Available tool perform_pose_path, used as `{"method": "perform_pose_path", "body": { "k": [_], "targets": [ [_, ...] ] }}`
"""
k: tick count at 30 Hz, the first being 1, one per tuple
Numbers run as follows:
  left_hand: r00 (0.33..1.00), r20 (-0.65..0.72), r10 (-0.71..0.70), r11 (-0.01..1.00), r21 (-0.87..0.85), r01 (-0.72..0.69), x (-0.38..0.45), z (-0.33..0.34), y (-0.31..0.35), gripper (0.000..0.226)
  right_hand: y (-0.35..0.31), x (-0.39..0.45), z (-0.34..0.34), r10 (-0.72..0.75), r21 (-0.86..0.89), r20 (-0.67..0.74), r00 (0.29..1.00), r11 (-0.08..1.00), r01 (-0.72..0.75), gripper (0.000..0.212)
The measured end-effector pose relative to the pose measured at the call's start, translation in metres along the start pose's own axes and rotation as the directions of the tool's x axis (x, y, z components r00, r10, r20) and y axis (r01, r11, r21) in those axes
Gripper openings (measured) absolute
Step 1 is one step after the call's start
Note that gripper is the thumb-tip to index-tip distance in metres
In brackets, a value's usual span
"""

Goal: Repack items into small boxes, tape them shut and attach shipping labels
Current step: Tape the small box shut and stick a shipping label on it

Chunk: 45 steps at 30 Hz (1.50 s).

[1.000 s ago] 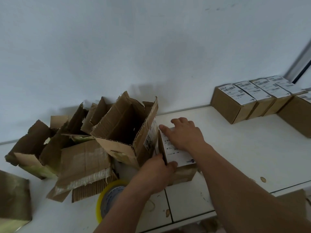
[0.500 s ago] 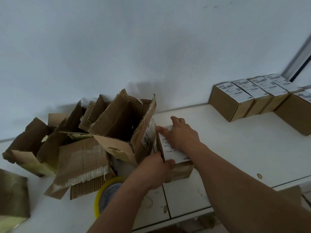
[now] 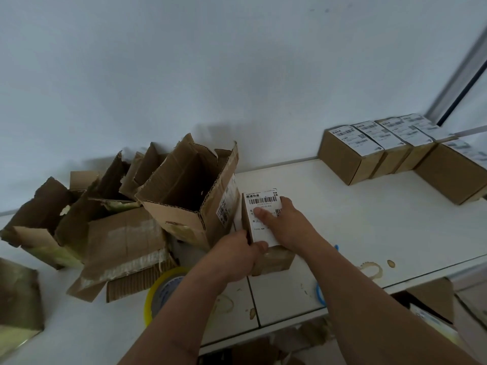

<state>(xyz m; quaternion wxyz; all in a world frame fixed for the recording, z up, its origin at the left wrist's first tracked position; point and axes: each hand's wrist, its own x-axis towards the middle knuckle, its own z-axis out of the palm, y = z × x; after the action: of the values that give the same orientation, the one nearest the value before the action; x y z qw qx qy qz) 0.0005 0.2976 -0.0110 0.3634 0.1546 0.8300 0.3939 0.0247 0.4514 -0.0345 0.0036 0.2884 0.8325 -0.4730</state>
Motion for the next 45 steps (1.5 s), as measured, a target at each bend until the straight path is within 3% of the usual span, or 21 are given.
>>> {"method": "perform_pose_path", "body": {
  "k": [6, 12, 19, 23, 27, 30, 37, 43, 45],
  "targets": [
    [1.000, 0.007, -0.003, 1.000, 0.002, 0.003, 0.006, -0.001, 0.000, 0.031, -0.003, 0.000, -0.004, 0.014, 0.041, 0.019, 1.000, 0.999, -0.015, 0.059],
    [0.995, -0.096, -0.005, 1.000, -0.018, 0.003, 0.015, 0.005, 0.003, 0.044, -0.016, 0.010, -0.015, 0.091, -0.114, 0.001, 0.996, 0.989, -0.090, 0.076],
    [0.992, -0.129, 0.008, 0.998, -0.054, -0.015, 0.022, 0.009, 0.002, 0.044, -0.009, 0.018, -0.003, 0.087, -0.097, -0.014, 0.996, 0.991, -0.088, 0.062],
    [0.992, -0.126, -0.004, 0.993, -0.120, -0.011, 0.023, 0.009, -0.001, 0.041, -0.015, 0.021, -0.006, 0.118, -0.197, -0.011, 0.993, 0.973, -0.117, 0.077],
    [0.995, -0.103, 0.004, 0.993, -0.120, -0.016, 0.023, 0.008, -0.002, 0.040, -0.036, 0.026, 0.000, -0.030, -0.410, -0.070, 0.997, 0.912, -0.002, 0.092],
    [0.998, -0.050, -0.023, 0.991, -0.135, 0.016, 0.023, 0.006, -0.004, 0.038, -0.043, 0.034, 0.008, -0.034, -0.515, -0.038, 0.999, 0.857, 0.010, 0.092],
    [1.000, -0.011, -0.029, 0.988, -0.154, 0.027, 0.028, 0.009, -0.005, 0.040, -0.037, 0.031, 0.009, -0.046, -0.485, -0.062, 0.997, 0.874, 0.010, 0.092],
    [0.999, -0.023, -0.033, 0.953, -0.301, 0.025, 0.019, 0.005, -0.006, 0.023, -0.027, 0.012, -0.005, -0.039, -0.179, -0.057, 0.998, 0.984, 0.028, 0.082],
    [1.000, -0.012, -0.022, 0.945, -0.326, 0.017, 0.013, 0.001, -0.008, 0.023, -0.014, 0.000, -0.005, -0.020, -0.081, -0.030, 0.999, 0.997, 0.018, 0.066]
  ]
}}
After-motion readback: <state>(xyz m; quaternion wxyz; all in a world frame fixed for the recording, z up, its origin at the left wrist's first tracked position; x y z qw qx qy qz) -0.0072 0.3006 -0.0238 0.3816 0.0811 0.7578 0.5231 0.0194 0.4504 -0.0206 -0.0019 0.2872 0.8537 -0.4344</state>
